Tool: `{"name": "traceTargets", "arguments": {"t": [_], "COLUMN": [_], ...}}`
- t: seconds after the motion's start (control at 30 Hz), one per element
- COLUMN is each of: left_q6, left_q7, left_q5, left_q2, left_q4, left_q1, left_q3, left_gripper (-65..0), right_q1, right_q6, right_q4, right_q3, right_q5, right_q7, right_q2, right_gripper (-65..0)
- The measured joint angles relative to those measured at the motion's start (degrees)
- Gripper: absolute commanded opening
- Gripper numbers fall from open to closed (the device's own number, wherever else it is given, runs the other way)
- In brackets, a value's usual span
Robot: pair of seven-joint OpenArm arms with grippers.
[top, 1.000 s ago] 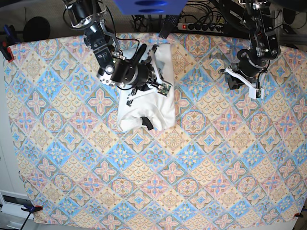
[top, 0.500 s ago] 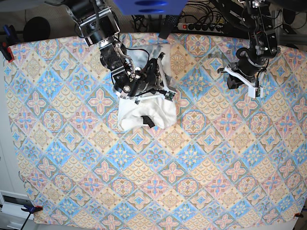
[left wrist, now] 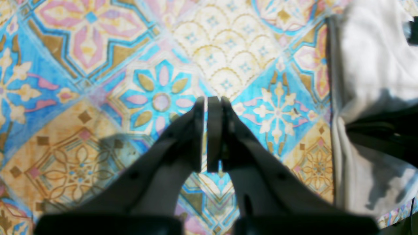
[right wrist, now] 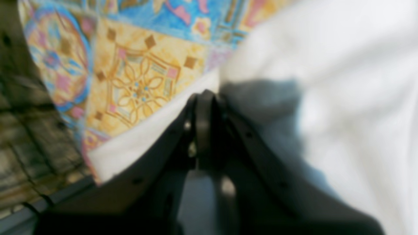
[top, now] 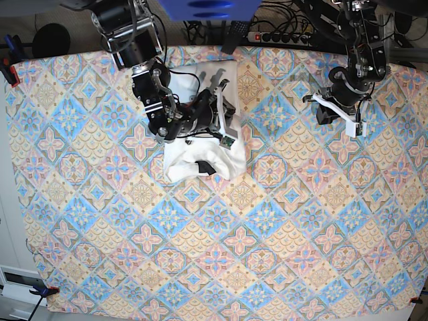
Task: Fold the T-shirt properly
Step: 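Press and square the folded shirt's edges with the right gripper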
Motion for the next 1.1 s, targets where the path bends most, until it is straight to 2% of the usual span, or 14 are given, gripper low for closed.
{"name": "traceTargets", "arguments": {"t": [0.13, 0.33, 0.63, 0.87, 1.1], "left_q6": [-0.02, -0.04, -0.02, -0.02, -0.02], "left_q7": [0.02, 0.00, 0.00, 0.00, -0.02], "left_q5": [-0.04, -0.04, -0.04, -0.02, -0.02], "left_q2": [-0.09, 0.00, -0.07, -0.07, 0.04], "left_q4": [0.00, 0.00, 0.00, 0.00, 0.00], "left_q1": [0.02, 0.00, 0.02, 0.07, 0.17], "left_q3": [0.02, 0.09, 0.07, 0.07, 0.07], "left_gripper": [-64.4, -64.4, -64.4, -64.4, -64.4], "right_q1": [-2.64, -3.15, -2.89, -2.62, 0.44], "right_q6": [-0.04, 0.33, 0.39, 0.39, -0.61], "right_q4": [1.97, 5.57, 5.73, 5.70, 5.03], "right_q3": [3.74, 4.52, 4.61, 13.73, 14.99], "right_q5": [0.31, 0.63, 1.11, 0.63, -2.27], "right_q7": [0.61, 0.07, 1.01, -0.37, -2.10], "right_q2": [0.31, 5.18, 8.28, 9.35, 11.96], "right_gripper": [-65.0, -65.0, -65.0, -65.0, -65.0]}}
